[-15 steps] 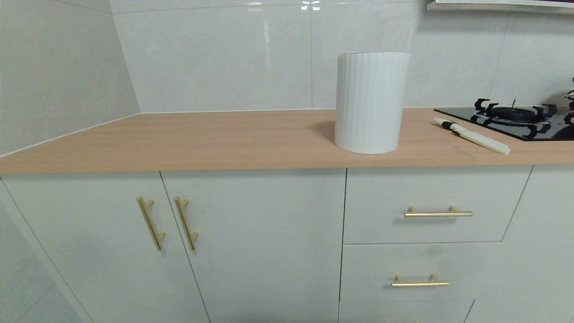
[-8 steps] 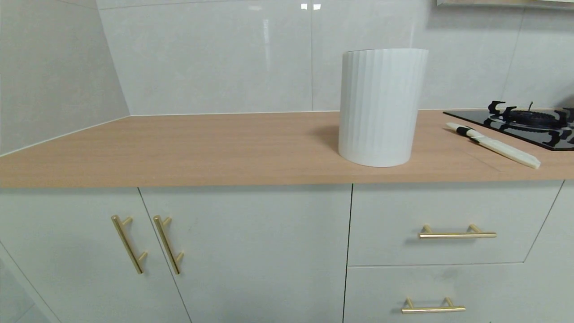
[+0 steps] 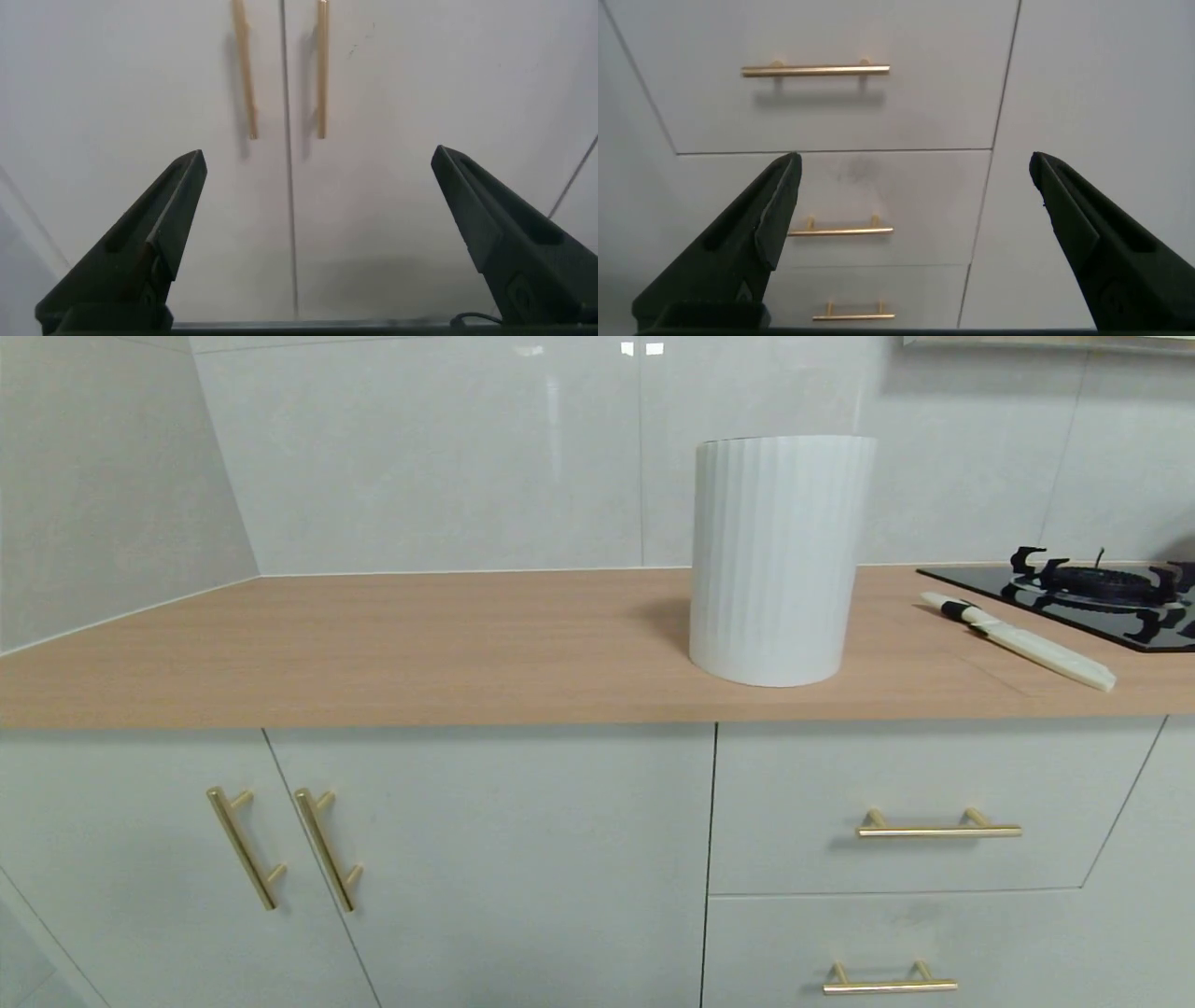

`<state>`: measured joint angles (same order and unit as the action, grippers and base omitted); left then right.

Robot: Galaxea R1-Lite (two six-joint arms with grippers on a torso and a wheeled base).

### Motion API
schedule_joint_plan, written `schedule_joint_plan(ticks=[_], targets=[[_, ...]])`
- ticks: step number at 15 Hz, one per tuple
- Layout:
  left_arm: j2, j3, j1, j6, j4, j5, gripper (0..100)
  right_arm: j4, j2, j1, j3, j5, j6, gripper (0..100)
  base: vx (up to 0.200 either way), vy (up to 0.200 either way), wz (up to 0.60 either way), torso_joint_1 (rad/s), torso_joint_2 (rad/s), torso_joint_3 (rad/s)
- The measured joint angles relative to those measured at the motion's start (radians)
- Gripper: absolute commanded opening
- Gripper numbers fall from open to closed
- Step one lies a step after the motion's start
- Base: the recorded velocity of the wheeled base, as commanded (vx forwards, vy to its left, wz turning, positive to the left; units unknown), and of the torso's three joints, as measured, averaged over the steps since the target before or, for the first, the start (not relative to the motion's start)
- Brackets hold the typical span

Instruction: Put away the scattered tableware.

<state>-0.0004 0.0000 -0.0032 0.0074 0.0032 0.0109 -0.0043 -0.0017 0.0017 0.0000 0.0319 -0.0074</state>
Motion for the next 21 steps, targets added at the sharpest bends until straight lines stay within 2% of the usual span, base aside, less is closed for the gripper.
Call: schedule_joint_plan(ticks=[5, 11, 15, 21], targets=[[0.000, 0.000, 0.001, -0.001, 0.000, 0.000, 100, 0.000, 0.000, -0.001, 0.000, 0.000, 0.000, 100, 0.000, -0.200, 0.00, 0.005, 0.00, 0.000], [0.000, 0.000, 0.000, -0.002, 0.000, 0.000, 100, 0.000, 0.000, -0.002, 0.000, 0.001, 0.000, 100, 0.000, 0.000, 0.00, 0.000, 0.00, 0.000], [0.000, 0.000, 0.000, -0.005, 0.000, 0.000, 100, 0.000, 0.000, -0.001, 0.000, 0.001, 0.000, 100, 0.200, 0.000, 0.00, -0.005, 0.00, 0.001], [0.000, 0.000, 0.001, -0.005, 0.000, 0.000, 100, 0.000, 0.000, -0.001, 0.000, 0.002, 0.000, 100, 0.000, 0.000, 0.00, 0.000, 0.00, 0.000]])
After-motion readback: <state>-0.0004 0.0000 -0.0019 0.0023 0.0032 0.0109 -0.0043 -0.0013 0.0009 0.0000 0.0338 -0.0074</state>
